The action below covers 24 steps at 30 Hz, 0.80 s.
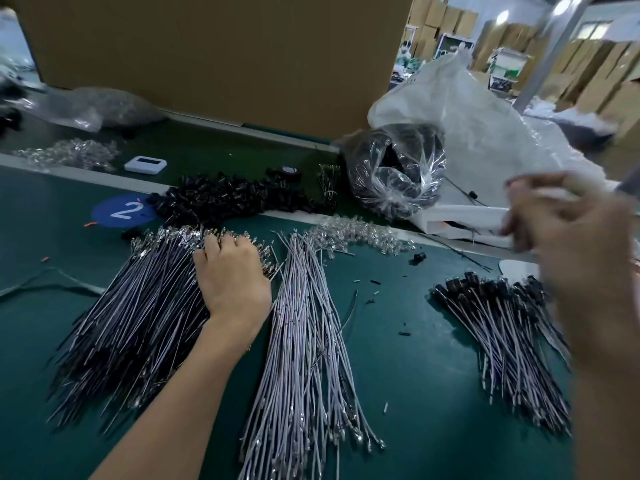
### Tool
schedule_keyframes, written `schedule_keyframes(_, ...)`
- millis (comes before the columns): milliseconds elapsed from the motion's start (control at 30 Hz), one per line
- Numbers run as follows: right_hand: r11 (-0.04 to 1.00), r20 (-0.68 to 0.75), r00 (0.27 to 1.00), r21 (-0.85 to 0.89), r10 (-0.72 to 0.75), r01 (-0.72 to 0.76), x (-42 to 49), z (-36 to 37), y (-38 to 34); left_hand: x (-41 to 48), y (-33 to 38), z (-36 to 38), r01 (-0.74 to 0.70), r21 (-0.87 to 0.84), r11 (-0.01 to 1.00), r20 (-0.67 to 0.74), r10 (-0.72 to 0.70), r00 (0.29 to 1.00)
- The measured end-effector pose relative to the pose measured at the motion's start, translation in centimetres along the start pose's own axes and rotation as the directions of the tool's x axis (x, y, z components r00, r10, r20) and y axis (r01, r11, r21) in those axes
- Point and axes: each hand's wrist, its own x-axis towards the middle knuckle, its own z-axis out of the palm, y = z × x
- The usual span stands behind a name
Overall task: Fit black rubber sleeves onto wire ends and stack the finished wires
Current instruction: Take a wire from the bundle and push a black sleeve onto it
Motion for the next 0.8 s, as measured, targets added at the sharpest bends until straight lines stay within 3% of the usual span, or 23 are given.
schedule_keyframes(100, 0.989, 0.151, 0.988, -0.149, 0.032, -0.010, -1.9, 2.5, 3.0, 0.1, 0.0, 0.2, -0.008, -0.082, 0.997, -0.035, 0.005, 0.999)
schedule_keyframes(233, 0.979, 0.170, 0.984, -0.201, 0.047, -0.012, -3.1, 6.1, 5.7, 0.2, -0.3, 0.4, -0.095, -0.255, 0.962, -0.157, 0.056, 0.986)
schedule_keyframes(367, 0.987, 0.171, 0.982, -0.151, 0.080, -0.054, -4.0, 8.6, 7.4, -0.1, 0.5, -0.1, -0.307, -0.443, 0.843, -0.356, 0.149, 0.922)
schedule_keyframes(467, 0.978, 0.230, 0.951, -0.090, 0.204, -0.189, -4.8, 9.5, 7.8, -0.6, 1.3, -0.1, -0.513, -0.469, 0.719, -0.478, 0.282, 0.832)
schedule_keyframes(633, 0.918, 0.299, 0.877, 0.007, 0.375, -0.395, -4.8, 9.4, 7.8, -1.2, 2.2, 0.4, -0.595, -0.533, 0.601, -0.428, 0.415, 0.803)
schedule_keyframes(800, 0.749, 0.496, 0.779, 0.326, 0.385, -0.578, -4.8, 9.7, 7.1, -2.1, 2.9, 0.4, -0.656, -0.538, 0.529, -0.357, 0.562, 0.746)
